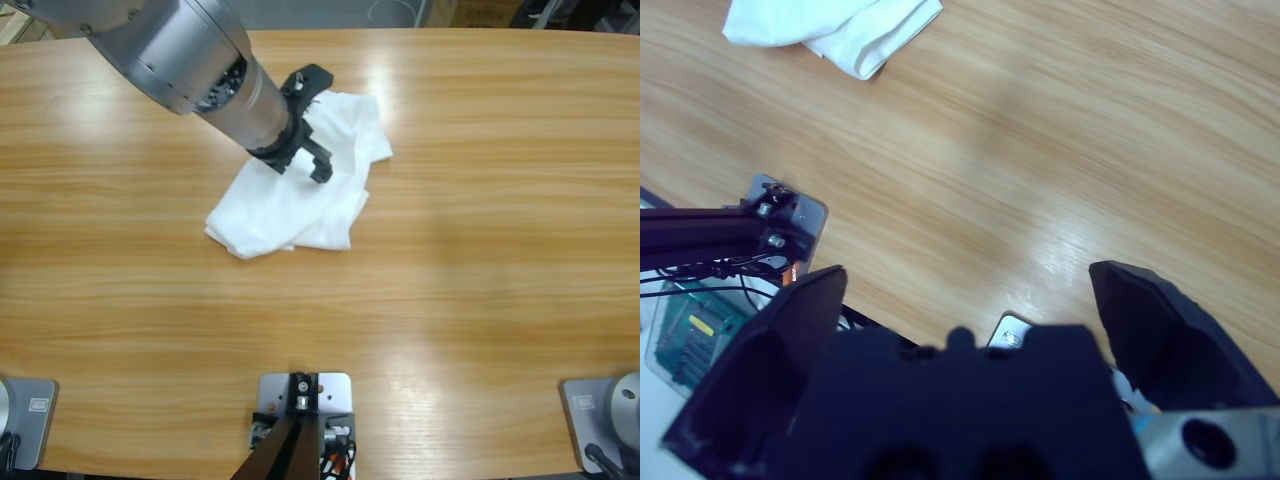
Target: Fold clothes
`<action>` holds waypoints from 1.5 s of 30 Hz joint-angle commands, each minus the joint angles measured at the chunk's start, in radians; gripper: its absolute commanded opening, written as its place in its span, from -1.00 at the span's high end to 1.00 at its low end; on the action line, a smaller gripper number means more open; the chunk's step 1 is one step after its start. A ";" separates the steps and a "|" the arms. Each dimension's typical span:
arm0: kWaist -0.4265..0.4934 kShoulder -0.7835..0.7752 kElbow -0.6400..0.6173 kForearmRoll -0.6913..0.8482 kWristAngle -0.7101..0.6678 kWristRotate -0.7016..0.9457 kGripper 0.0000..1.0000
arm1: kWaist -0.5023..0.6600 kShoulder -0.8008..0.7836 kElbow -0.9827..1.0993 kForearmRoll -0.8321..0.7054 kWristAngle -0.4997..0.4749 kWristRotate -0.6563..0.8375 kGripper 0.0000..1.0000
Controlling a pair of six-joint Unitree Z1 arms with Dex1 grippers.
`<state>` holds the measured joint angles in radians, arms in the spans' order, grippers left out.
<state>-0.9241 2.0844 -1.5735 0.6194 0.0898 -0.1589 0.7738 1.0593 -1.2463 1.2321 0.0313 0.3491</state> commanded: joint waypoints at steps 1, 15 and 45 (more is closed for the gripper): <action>-0.010 0.104 0.009 -0.009 -0.015 0.004 -1.00 | -0.007 0.005 0.030 0.010 0.021 0.000 -0.99; -0.016 0.110 0.055 0.169 -0.070 -0.033 -1.00 | -0.007 -0.010 0.018 0.016 0.025 0.007 -0.99; 0.051 -0.580 0.415 -0.073 0.161 -0.130 -1.00 | -0.007 0.274 0.021 -0.205 0.188 -0.118 -0.99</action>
<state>-0.9540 1.7392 -1.2821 0.5670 0.0730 -0.2426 0.7738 1.0849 -1.2066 1.0900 0.1479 0.3355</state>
